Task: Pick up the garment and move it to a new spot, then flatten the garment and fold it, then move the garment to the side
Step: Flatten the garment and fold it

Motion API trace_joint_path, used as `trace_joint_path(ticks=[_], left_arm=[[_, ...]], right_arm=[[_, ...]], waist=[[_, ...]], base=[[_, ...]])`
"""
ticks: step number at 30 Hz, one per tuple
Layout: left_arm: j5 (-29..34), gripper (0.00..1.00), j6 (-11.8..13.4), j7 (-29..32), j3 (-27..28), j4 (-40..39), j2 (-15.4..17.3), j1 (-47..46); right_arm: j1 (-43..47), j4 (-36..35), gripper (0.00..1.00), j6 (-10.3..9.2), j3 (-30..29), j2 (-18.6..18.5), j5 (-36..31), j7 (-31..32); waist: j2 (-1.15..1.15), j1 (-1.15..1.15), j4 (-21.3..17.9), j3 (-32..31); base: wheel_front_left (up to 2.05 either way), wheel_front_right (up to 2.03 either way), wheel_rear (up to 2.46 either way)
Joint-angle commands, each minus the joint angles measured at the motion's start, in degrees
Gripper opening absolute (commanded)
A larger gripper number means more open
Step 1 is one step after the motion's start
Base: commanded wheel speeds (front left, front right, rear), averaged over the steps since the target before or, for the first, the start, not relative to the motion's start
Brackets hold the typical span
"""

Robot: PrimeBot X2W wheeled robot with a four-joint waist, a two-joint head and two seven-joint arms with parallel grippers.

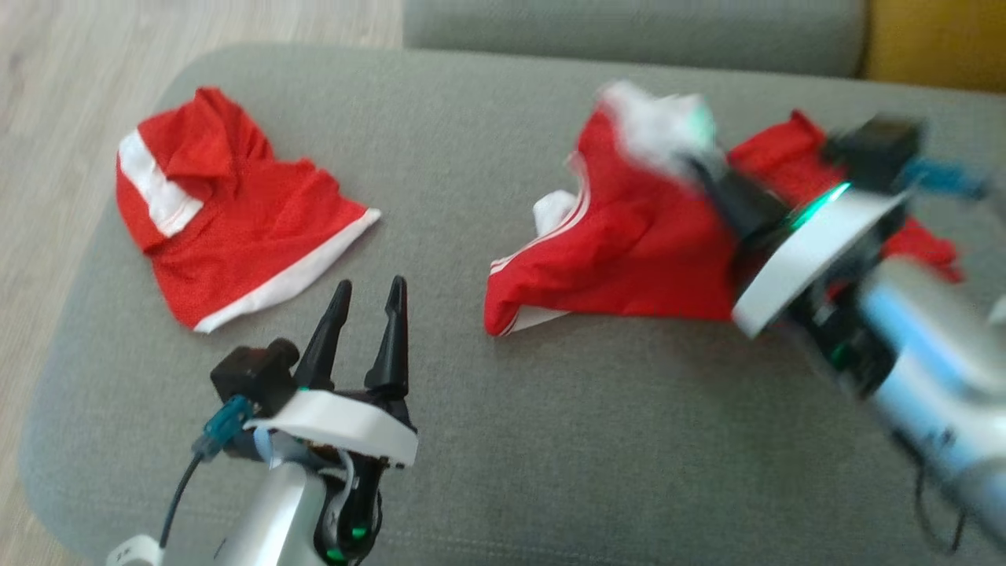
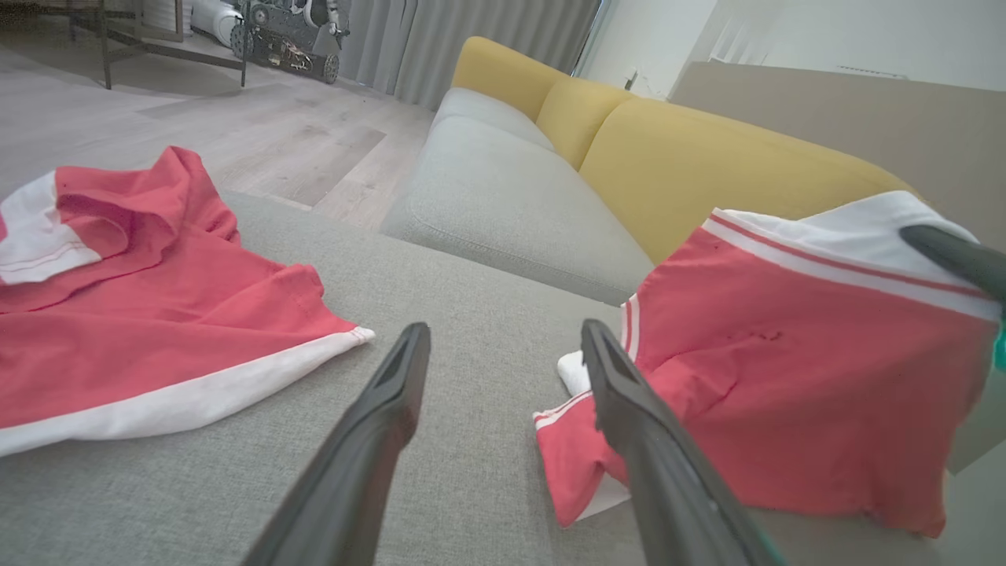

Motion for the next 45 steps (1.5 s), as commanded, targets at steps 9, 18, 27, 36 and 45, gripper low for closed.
trace_joint_path(ticks=[9, 18, 27, 36, 45], left_arm=[[1.3, 1.0, -0.5, -0.3, 3.6, -0.9, 0.5, 1.4], [1.1, 1.0, -0.3, -0.3, 3.4, -0.8, 0.5, 2.4], [0.8, 1.0, 0.0, -0.3, 3.5, -1.2, 0.5, 3.1], [0.7, 1.0, -0.2, -0.3, 2.9, -1.9, 0.5, 3.5], [1.0, 1.0, -0.7, -0.3, 1.7, -1.6, 0.5, 3.1]], right_arm=[[12.1, -11.5, 0.0, -0.04, 9.9, 2.8, -2.9, 5.8], [17.0, -6.6, 1.0, -0.04, 11.1, 3.0, -9.8, 9.3], [23.4, -0.6, 1.0, -0.04, -13.4, 4.4, -16.0, 3.0], [34.2, -1.3, 1.0, -0.04, -38.3, 16.2, -28.9, -1.2], [38.7, -7.6, 1.0, -0.04, -48.0, 24.3, -37.1, -0.1]], waist=[[0.0, 0.0, -2.5, -5.5], [0.0, 0.0, -4.1, -5.6], [0.0, 0.0, -7.8, -6.1], [0.0, 0.0, -12.8, -4.6], [0.0, 0.0, -14.2, -3.1]], base=[[0.0, 0.0, 0.0], [0.0, 0.0, 0.0], [0.0, 0.0, 0.0], [0.0, 0.0, 0.0], [0.0, 0.0, 0.0]])
